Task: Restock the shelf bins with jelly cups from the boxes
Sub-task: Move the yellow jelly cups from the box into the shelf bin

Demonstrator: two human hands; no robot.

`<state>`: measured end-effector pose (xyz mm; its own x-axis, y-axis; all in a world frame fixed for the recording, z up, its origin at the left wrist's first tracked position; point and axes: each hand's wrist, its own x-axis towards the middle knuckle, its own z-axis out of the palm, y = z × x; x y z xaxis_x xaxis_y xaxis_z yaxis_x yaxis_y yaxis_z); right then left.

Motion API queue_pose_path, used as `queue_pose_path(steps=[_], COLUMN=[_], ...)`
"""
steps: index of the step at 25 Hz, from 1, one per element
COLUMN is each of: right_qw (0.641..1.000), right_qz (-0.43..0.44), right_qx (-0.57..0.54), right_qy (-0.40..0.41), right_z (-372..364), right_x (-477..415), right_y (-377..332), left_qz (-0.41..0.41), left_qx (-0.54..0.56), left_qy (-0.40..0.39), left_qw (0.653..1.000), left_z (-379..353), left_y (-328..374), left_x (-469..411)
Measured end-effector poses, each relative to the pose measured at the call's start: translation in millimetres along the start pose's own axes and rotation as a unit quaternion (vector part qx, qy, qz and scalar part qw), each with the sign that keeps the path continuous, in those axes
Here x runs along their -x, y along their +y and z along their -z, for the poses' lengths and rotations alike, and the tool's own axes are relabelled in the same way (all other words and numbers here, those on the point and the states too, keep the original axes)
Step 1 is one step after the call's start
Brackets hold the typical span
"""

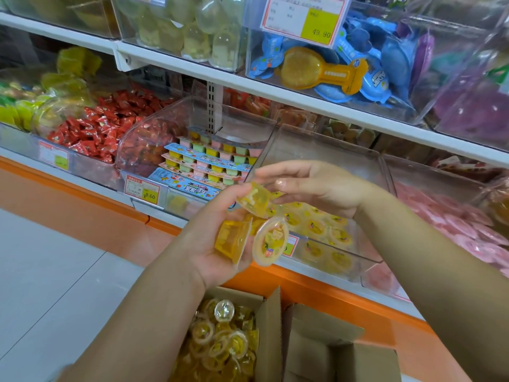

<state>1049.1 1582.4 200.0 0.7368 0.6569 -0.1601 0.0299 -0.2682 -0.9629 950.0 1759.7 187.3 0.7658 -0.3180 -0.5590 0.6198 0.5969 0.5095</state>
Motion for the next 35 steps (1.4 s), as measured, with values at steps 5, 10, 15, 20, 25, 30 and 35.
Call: queue_pose_path(steps=[5,10,15,20,25,30,35], right_qw=[1.000,0.997,0.926,0.894,0.852,0.818,0.798], right_qz=[0.022,0.035,-0.086,-0.124,-0.222,-0.278,-0.287], right_qx=[-0.009,-0.058,-0.331,-0.244,0.104,0.223,0.247], right_qy=[0.014,0.035,0.158,0.355,0.463,0.452,0.468], right_z=[-10,-4,60,116,154,134,124], right_x=[2,-8,-24,-54,-78,-82,-78], right_y=[1,7,25,59,101,125,141], left_qz=[0.039,0.056,0.044,0.039,0.029,0.031,0.023], left_qx=[0.018,0.029,0.070,0.124,0.116,0.108,0.106], left_qy=[-0.038,-0.083,-0.045,-0.033,-0.023,-0.009,-0.002], left_qw=[0.998,0.995,0.996,0.991,0.993,0.994,0.994], left_z=[4,11,17,21,22,21,21], left_y=[0,4,7,11,14,16,15], left_x=[-10,-21,-21,-21,-20,-19,-20])
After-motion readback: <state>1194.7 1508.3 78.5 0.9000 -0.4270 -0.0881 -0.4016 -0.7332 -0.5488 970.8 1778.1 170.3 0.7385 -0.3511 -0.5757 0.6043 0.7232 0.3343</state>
